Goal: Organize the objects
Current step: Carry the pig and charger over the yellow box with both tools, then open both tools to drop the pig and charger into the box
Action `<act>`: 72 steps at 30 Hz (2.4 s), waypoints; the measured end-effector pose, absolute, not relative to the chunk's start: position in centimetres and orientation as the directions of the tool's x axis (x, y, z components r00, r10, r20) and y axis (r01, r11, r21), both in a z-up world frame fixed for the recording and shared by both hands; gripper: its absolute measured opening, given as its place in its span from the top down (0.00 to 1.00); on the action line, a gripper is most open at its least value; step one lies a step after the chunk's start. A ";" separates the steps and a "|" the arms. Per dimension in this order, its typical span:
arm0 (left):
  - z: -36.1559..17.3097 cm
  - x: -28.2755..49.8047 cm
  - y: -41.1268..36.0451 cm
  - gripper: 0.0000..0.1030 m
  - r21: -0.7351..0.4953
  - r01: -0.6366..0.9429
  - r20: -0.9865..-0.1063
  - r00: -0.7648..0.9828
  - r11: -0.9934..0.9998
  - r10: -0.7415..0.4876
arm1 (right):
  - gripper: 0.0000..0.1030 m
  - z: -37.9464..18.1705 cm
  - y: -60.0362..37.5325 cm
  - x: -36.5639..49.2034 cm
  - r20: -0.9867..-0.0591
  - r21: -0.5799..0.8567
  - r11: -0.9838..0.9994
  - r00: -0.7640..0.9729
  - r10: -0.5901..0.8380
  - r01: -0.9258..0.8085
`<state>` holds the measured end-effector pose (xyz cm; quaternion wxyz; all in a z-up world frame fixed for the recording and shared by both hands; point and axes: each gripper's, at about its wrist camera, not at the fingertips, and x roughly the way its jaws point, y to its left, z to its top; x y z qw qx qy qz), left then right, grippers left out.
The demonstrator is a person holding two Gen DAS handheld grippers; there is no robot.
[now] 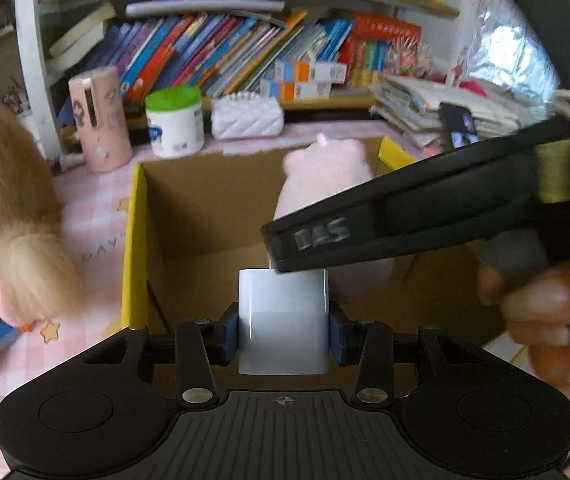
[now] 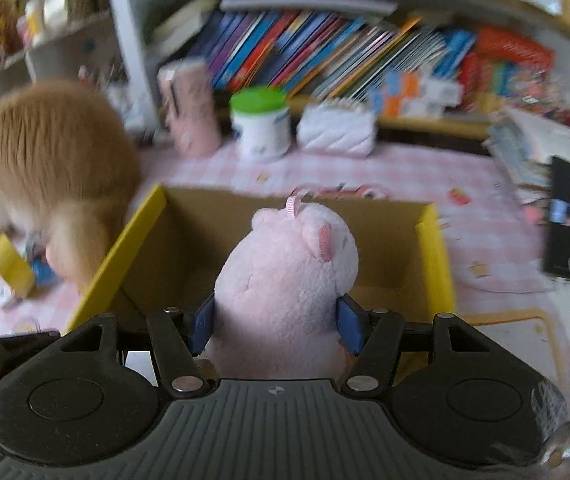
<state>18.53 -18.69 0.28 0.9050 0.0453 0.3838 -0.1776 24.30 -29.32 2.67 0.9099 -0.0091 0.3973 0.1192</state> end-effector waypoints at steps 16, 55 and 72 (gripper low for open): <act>0.2 19.1 -20.3 0.38 0.004 0.380 -0.724 0.640 0.925 -0.259 | 0.31 -1.1 -29.4 28.7 -0.843 0.081 0.959 0.494 0.211 -0.271; 0.5 3.2 -5.3 0.03 -0.021 0.112 -0.680 0.727 0.993 -0.097 | 0.32 -0.3 -26.7 2.6 -0.683 0.043 0.991 0.728 -0.062 0.125; 0.3 -1.7 1.7 0.03 -0.013 0.067 -0.692 0.720 0.998 -0.057 | 0.32 -1.2 -18.2 -2.1 -0.691 0.023 1.000 0.723 0.021 -0.007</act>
